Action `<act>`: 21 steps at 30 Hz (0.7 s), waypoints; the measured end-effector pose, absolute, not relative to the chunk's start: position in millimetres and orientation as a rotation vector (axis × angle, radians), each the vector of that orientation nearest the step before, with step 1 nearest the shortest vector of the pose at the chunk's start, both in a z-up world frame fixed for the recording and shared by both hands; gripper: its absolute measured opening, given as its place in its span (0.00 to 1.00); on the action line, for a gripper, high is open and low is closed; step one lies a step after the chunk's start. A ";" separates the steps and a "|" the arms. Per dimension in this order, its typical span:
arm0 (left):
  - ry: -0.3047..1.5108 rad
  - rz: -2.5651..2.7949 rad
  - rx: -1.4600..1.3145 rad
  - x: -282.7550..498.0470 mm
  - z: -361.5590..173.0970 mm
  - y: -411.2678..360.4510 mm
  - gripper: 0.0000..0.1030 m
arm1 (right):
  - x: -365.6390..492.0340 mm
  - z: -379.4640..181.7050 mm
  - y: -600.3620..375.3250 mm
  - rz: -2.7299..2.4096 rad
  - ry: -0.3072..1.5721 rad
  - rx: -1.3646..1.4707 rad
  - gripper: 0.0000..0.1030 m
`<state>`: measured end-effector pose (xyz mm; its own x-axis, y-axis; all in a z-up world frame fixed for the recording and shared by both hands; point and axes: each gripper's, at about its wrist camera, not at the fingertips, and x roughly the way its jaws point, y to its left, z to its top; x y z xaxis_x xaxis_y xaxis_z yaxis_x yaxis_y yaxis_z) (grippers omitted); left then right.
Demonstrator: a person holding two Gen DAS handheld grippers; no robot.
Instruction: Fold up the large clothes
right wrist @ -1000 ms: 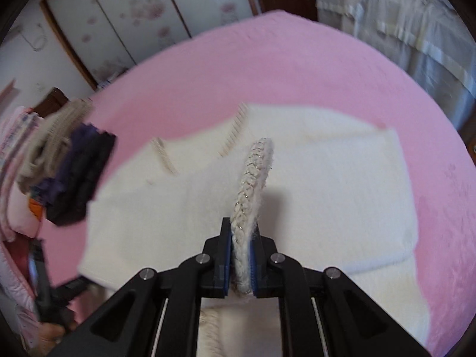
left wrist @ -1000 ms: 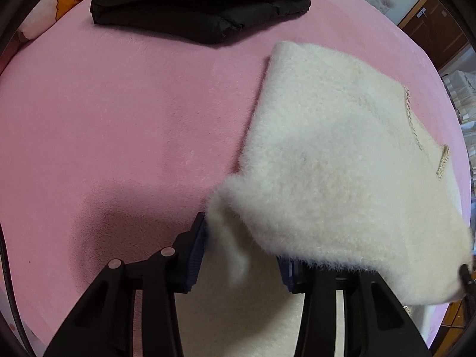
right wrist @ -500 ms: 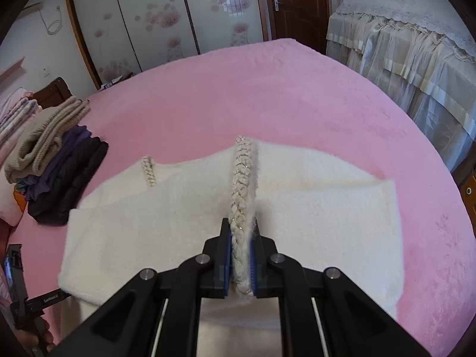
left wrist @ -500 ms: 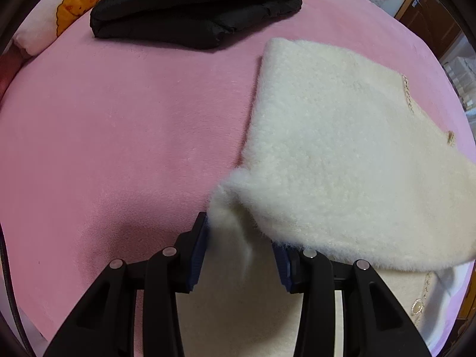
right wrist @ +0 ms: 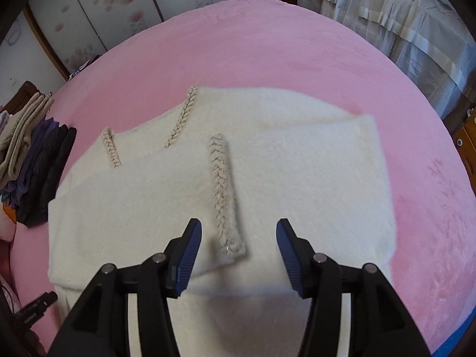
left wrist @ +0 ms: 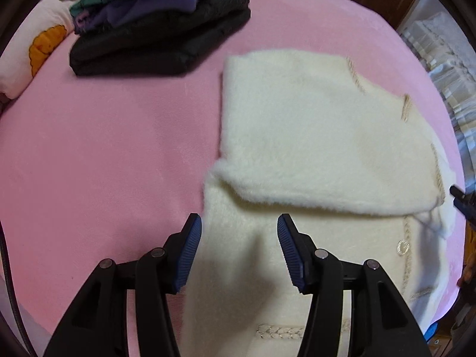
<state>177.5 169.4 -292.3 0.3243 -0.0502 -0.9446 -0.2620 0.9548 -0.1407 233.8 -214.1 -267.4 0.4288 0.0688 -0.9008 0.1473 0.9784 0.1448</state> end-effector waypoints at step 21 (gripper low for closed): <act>1.291 0.155 -0.301 222.6 -338.4 143.4 0.42 | 229.5 -323.6 -137.6 0.259 1.232 0.265 0.00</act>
<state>222.6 143.4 -338.4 0.2733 -0.0544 -0.9604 -0.2798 0.9507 -0.1335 229.5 -137.6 -323.6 0.3112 0.3350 -0.8894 -0.0515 0.9404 0.3362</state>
